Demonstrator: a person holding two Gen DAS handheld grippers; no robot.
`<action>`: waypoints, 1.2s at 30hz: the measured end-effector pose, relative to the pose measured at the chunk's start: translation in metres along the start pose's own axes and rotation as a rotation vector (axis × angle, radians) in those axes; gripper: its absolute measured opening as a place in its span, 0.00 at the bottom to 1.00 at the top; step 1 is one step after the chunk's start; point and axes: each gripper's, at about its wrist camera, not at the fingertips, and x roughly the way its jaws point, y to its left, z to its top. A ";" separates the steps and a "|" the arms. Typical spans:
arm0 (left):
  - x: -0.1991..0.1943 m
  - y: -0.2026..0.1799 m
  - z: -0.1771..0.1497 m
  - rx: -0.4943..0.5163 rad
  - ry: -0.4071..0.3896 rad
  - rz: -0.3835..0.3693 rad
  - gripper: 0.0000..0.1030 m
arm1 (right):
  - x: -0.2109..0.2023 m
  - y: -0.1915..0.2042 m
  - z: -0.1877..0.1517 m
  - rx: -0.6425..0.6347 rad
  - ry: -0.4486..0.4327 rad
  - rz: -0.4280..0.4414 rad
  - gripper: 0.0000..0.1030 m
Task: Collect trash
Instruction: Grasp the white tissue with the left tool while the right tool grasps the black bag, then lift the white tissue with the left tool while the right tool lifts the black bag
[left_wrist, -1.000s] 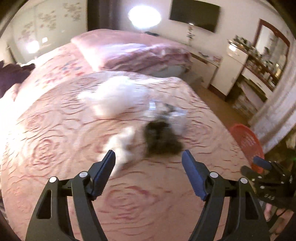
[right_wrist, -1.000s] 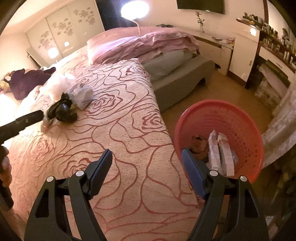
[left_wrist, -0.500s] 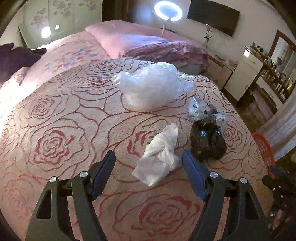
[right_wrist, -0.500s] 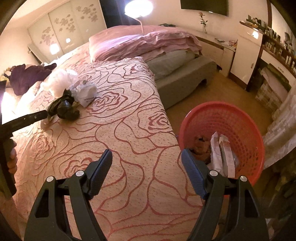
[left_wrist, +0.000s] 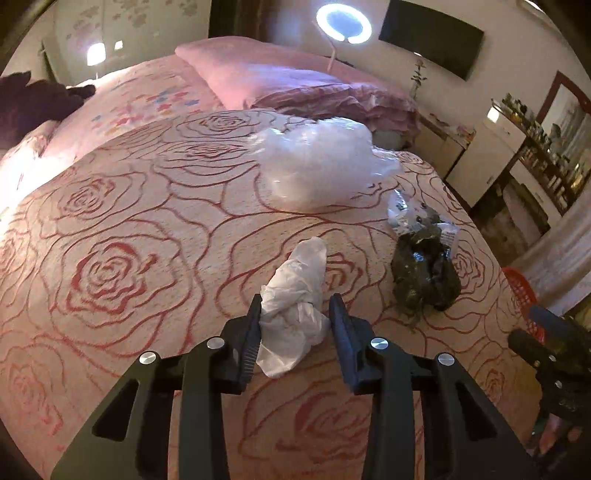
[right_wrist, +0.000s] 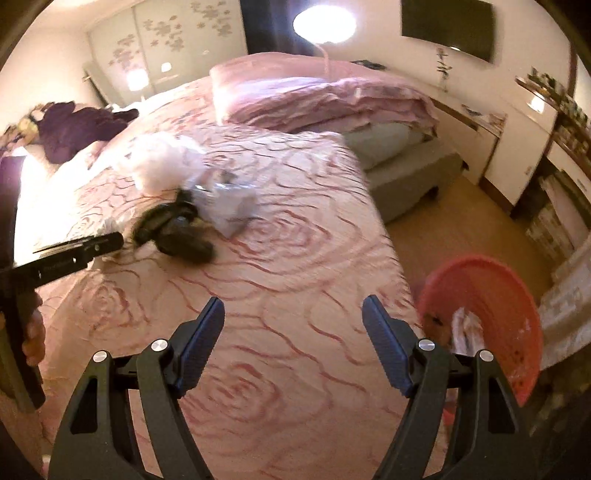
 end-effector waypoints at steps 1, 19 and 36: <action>-0.002 0.003 -0.001 -0.004 -0.002 -0.002 0.33 | 0.002 0.004 0.003 -0.006 0.000 0.007 0.72; -0.025 0.025 -0.010 -0.037 -0.025 0.015 0.33 | 0.047 0.082 0.051 -0.166 0.008 0.120 0.63; -0.028 0.000 -0.018 0.012 -0.015 -0.010 0.33 | 0.031 0.061 0.026 -0.107 0.034 0.117 0.38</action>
